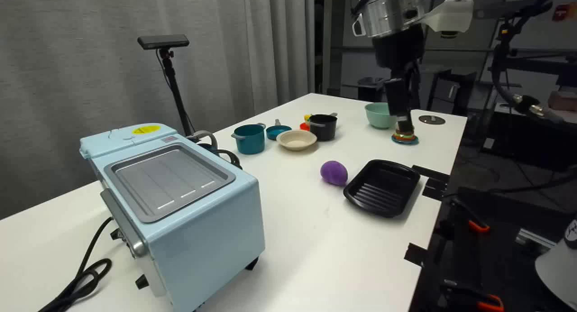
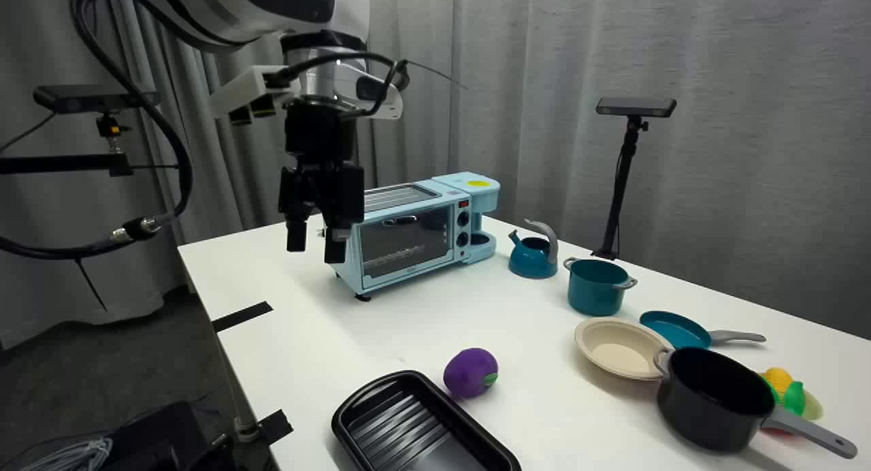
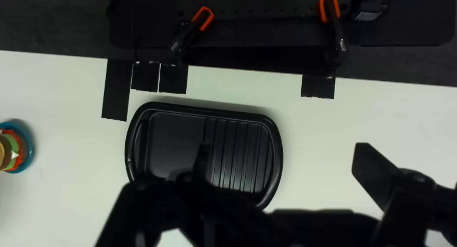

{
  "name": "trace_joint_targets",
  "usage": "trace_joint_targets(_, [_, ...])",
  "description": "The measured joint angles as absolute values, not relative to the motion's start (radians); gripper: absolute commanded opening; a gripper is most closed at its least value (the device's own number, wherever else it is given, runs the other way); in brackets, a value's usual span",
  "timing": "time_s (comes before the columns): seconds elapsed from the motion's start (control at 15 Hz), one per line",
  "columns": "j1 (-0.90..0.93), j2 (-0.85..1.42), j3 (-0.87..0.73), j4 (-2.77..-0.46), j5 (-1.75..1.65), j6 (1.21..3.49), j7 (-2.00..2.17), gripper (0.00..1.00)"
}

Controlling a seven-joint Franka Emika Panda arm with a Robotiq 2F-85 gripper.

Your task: Put the purple object in the bowl

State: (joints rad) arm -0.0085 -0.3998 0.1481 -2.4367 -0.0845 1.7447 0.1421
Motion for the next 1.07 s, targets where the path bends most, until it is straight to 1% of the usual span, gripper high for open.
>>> trace_joint_targets(0.8, [-0.008,-0.383,0.145,-2.428,-0.085,1.754,0.142,1.00])
trace_joint_targets(1.07, [-0.008,-0.319,0.139,-2.385,-0.105,1.833,0.142,1.00])
